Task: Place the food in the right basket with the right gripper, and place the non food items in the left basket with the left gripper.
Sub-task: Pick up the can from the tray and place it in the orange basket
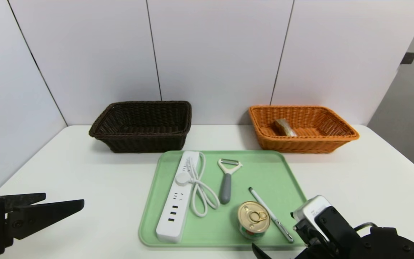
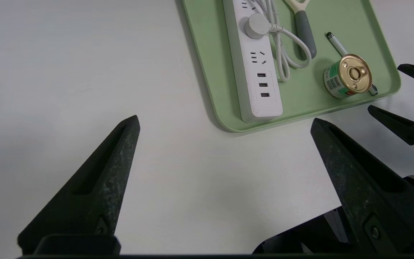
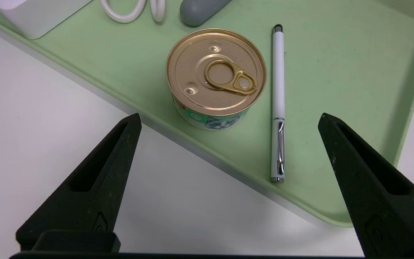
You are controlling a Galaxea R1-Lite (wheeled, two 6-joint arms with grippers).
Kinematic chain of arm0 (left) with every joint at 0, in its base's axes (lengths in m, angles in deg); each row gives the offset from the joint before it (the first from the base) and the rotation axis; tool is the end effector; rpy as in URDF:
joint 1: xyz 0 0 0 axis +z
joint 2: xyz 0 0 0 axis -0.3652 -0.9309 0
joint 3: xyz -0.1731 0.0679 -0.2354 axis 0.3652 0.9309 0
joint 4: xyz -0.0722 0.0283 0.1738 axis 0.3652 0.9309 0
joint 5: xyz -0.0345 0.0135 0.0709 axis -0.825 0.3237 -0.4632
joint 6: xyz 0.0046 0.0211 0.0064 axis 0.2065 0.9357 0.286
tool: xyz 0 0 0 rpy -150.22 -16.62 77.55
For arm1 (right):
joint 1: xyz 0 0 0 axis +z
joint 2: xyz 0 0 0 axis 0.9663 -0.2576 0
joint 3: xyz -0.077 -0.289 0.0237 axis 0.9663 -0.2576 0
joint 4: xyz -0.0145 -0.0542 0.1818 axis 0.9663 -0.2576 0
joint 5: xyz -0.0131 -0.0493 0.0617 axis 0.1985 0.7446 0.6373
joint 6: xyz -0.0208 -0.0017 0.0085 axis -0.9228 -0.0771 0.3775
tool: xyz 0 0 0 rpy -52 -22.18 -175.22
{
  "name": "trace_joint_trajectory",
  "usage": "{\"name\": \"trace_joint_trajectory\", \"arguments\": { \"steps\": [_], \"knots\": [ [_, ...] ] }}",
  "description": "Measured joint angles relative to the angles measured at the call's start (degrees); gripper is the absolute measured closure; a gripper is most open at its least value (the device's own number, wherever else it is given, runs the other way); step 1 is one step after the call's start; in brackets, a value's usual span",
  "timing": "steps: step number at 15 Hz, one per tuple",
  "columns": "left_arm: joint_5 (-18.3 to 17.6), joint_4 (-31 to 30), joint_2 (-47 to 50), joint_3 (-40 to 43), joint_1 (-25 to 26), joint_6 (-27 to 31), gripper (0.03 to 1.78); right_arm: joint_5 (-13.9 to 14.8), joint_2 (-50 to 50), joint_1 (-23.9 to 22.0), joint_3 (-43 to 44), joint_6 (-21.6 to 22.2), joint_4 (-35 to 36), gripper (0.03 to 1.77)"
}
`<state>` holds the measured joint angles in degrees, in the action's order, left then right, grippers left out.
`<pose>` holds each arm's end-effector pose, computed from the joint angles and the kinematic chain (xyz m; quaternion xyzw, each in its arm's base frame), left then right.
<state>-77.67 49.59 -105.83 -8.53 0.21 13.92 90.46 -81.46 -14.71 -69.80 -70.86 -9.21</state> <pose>0.0884 -0.0371 0.2479 -0.1100 0.2829 -0.1911 0.9335 0.1092 0.1693 0.1157 -0.1015 0.2107 0.2356 0.9433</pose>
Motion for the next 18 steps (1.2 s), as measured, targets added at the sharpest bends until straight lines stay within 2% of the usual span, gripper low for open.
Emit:
{"name": "trace_joint_trajectory", "arguments": {
  "steps": [7,15,18],
  "knots": [
    [-0.1,0.0,-0.1,0.0,0.0,0.1,0.12,-0.2,-1.2,-0.5,1.2,0.8,0.1,0.1],
    [0.0,0.1,-0.1,0.0,0.0,0.6,0.12,-0.3,-6.8,-2.9,1.3,0.8,8.3,0.09],
    [-0.1,0.1,-0.2,0.0,-0.1,0.6,0.12,-0.3,-8.1,-4.0,1.3,0.7,8.8,0.09]
  ]
}}
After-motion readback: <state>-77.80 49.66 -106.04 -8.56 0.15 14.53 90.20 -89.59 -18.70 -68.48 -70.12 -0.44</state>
